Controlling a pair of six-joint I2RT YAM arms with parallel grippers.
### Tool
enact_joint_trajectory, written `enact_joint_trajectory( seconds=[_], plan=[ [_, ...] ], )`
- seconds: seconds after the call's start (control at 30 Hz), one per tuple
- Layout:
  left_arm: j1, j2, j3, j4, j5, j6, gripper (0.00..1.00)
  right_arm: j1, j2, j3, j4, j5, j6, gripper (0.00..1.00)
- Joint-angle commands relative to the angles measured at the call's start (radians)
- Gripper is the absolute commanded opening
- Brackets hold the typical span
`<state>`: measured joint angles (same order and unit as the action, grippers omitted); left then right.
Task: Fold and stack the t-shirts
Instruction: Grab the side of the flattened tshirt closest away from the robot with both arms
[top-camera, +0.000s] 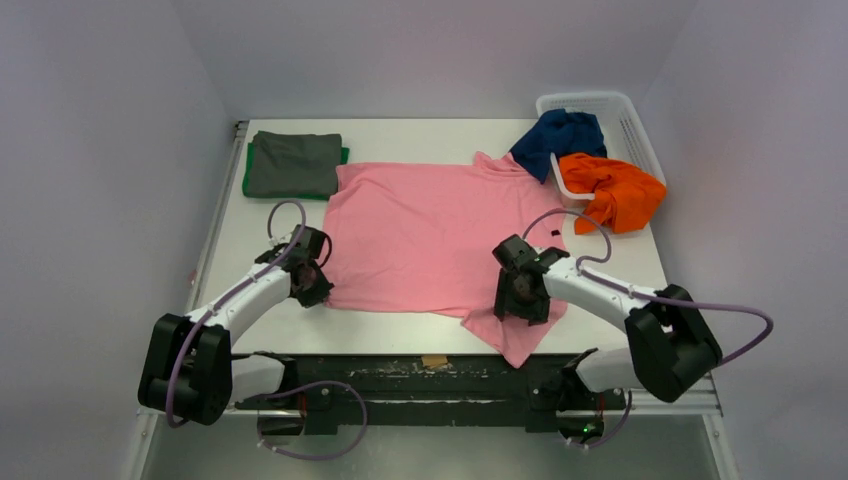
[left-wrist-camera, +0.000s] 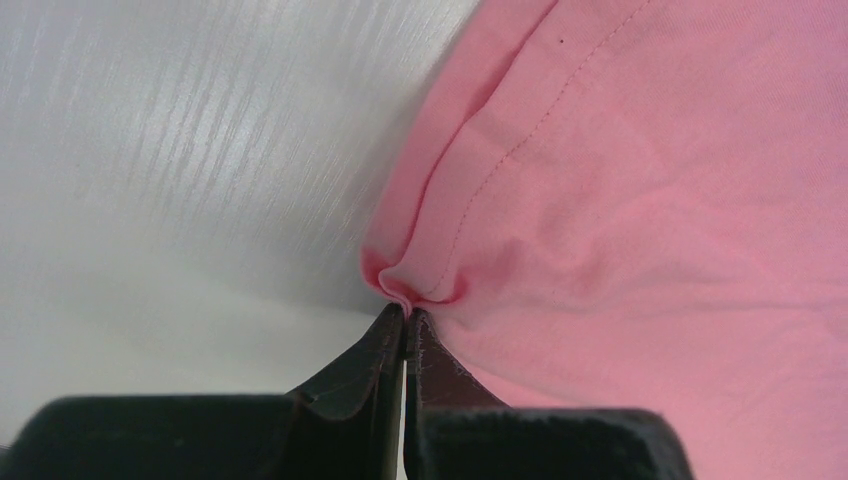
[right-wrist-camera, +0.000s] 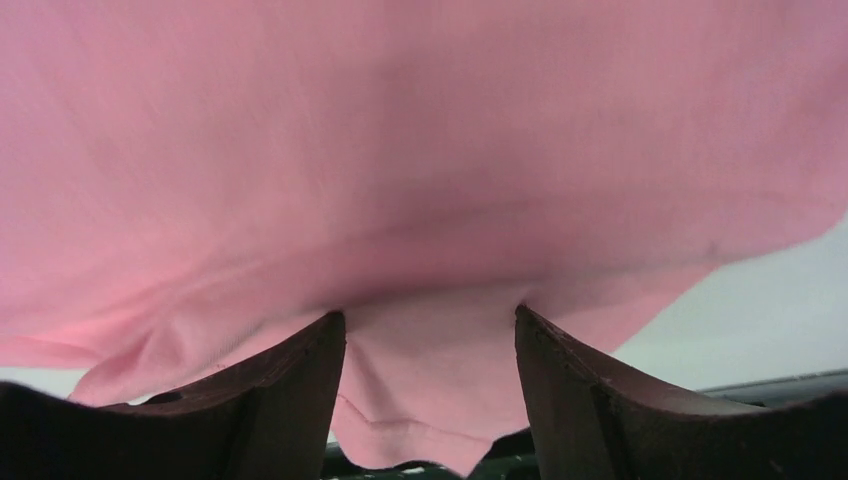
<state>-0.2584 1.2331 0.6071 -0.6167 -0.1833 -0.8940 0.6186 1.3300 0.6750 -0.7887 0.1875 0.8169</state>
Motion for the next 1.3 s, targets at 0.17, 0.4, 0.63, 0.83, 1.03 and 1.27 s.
enact_joint_trajectory(
  seconds=[0.17, 0.4, 0.63, 0.83, 1.03, 1.27],
  plan=[
    [-0.004, 0.006, 0.039, 0.017, -0.026, 0.018, 0.00, -0.194, 0.334, 0.195, 0.260, 0.031, -0.150, 0.63],
    [-0.004, 0.002, 0.039, 0.015, -0.024, 0.017, 0.00, -0.178, 0.112, 0.143, 0.084, 0.101, -0.150, 0.63],
    [-0.004, -0.030, 0.032, 0.014, -0.014, 0.012, 0.00, -0.002, -0.101, 0.067, -0.089, 0.035, -0.079, 0.60],
    [-0.003, -0.038, 0.027, 0.017, -0.014, 0.012, 0.00, 0.045, -0.035, -0.005, -0.030, -0.004, -0.052, 0.55],
    [-0.004, -0.029, 0.025, 0.012, -0.011, 0.015, 0.00, 0.048, 0.128, 0.029, 0.079, 0.035, -0.076, 0.43],
    [-0.004, -0.061, 0.014, -0.004, -0.023, 0.004, 0.00, 0.050, 0.029, -0.047, 0.047, -0.065, -0.042, 0.17]
  ],
)
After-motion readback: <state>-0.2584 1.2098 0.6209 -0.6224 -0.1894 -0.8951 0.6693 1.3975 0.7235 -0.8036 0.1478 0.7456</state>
